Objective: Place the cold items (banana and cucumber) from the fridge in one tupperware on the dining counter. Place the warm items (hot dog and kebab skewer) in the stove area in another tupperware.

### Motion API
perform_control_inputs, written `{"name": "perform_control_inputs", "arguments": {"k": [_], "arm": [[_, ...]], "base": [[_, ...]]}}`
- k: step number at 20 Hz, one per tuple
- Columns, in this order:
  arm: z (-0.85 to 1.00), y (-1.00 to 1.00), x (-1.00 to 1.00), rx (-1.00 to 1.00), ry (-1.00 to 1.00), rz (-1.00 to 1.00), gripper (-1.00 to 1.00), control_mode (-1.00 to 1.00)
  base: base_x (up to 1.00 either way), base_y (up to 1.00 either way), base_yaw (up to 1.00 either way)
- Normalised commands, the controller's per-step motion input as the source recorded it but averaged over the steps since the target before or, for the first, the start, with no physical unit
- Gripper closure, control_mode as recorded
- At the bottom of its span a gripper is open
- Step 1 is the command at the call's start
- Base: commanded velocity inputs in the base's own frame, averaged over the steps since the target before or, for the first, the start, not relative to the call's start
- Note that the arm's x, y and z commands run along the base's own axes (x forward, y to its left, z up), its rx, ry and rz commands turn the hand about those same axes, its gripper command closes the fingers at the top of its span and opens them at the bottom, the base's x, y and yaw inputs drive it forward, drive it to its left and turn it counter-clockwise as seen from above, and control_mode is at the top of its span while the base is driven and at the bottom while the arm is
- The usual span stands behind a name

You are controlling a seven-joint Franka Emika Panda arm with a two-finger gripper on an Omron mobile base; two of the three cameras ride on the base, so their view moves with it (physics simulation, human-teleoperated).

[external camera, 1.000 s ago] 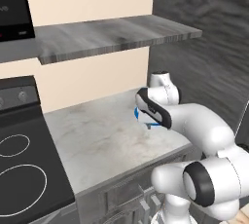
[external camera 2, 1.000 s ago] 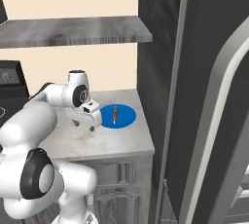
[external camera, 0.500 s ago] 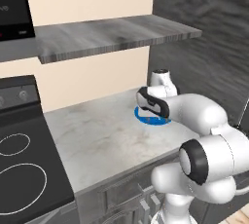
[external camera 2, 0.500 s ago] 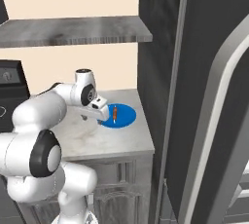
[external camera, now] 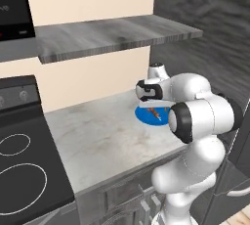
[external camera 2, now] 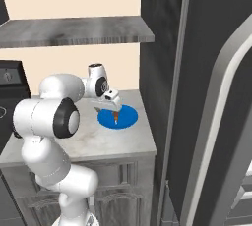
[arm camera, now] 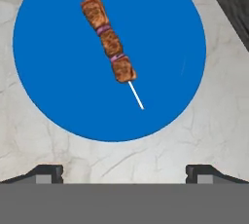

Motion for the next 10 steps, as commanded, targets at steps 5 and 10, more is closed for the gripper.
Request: {"name": "perform_control_inputs", "arguments": {"k": [5, 10], "arm": [[-0.33, -0.78, 0.87, 0.0, 0.03, 0.08, -1.0, -1.0], [-0.39, -0.16, 0.82, 0.0, 0.0, 0.08, -1.0, -1.0]], "base": [[0.0, 0.0, 0.0], [0.0, 0.0, 0.0]]}}
